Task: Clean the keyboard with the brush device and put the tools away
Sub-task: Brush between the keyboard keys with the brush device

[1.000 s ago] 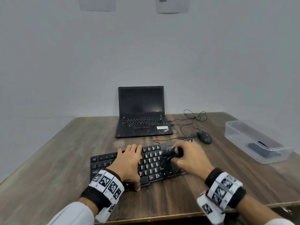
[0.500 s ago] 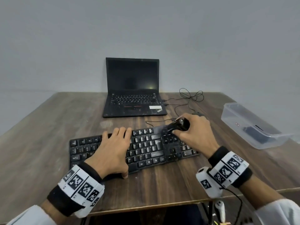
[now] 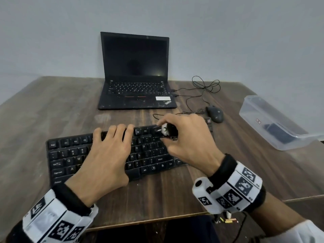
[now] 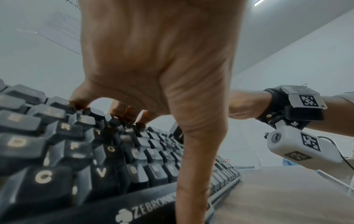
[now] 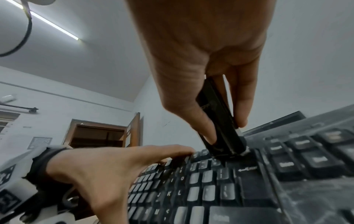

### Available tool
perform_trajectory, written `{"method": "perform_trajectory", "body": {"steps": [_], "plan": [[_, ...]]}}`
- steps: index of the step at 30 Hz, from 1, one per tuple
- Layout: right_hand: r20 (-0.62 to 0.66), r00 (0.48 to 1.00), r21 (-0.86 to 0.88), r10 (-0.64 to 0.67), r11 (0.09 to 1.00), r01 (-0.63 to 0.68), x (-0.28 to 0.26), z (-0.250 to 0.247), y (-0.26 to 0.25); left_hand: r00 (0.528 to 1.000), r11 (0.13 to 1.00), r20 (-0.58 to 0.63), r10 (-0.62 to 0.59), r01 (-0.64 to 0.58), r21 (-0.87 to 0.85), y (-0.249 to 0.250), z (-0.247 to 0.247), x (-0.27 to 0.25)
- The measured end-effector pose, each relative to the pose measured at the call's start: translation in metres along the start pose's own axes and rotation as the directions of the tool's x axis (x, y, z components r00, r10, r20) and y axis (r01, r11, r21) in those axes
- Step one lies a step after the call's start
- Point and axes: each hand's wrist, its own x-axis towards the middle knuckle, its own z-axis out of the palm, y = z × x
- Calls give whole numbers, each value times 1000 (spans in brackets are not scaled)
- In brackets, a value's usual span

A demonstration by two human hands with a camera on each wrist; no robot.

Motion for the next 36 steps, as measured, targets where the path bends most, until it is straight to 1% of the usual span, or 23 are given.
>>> {"method": "perform_trajectory", "body": {"steps": [2, 3, 5, 7, 9, 11, 13, 15, 18, 20, 22, 24, 26, 29, 31, 33, 36], "plan": [[-14, 999, 5, 29, 1000, -29, 3, -1, 7, 1000, 1000, -5, -11, 11, -10, -1, 0, 0], [-49, 996, 6, 75, 997, -75, 3, -5, 16, 1000, 1000, 5, -15, 15, -9, -1, 0, 1], [-132, 972, 4, 193, 981, -194, 3, -15, 36, 999, 1000, 33, -26, 26, -12, -2, 0, 3], [-178, 951, 18, 252, 967, -253, 0, -18, 44, 997, 999, 65, -32, 33, -16, -2, -1, 5], [-163, 961, 70, 224, 974, -215, 1, -9, 29, 996, 999, 80, -35, 36, -10, -3, -1, 6], [-122, 981, 108, 153, 984, -140, 5, 4, 9, 996, 999, 83, -35, 36, -8, -3, -1, 5], [-88, 989, 97, 119, 989, -111, 11, 8, 2, 994, 999, 97, -41, 42, -11, -5, -1, 5], [-90, 983, 65, 159, 986, -154, 16, 3, 13, 992, 999, 123, -39, 41, -14, -6, -3, 6], [-161, 952, 15, 260, 965, -261, 15, -9, 35, 985, 1000, 168, -30, 30, -2, -6, -5, 9], [-142, 957, 37, 252, 968, -249, 15, -6, 30, 982, 1000, 189, -23, 23, 3, -5, -8, 11], [-77, 977, 67, 200, 978, -196, 15, 3, 18, 978, 1000, 206, -22, 21, 9, -3, -9, 12], [-44, 985, 67, 166, 984, -163, 15, 7, 14, 978, 1000, 208, -25, 25, 5, -4, -12, 11], [-81, 974, 57, 214, 976, -210, 12, 2, 32, 976, 1000, 216, -20, 21, -5, -4, -13, 12], [-164, 928, 19, 335, 941, -337, 4, -15, 68, 975, 1000, 221, -23, 26, -9, -7, -11, 13], [-190, 914, 15, 358, 932, -362, 1, -19, 76, 979, 1000, 203, -24, 27, -13, -9, -8, 13], [-160, 932, 26, 326, 945, -326, 0, -13, 66, 979, 999, 201, -29, 34, -17, -10, -5, 13], [-36, 981, 15, 190, 982, -190, -1, 0, 45, 981, 999, 189, -34, 35, -1, -10, -6, 14]]}}
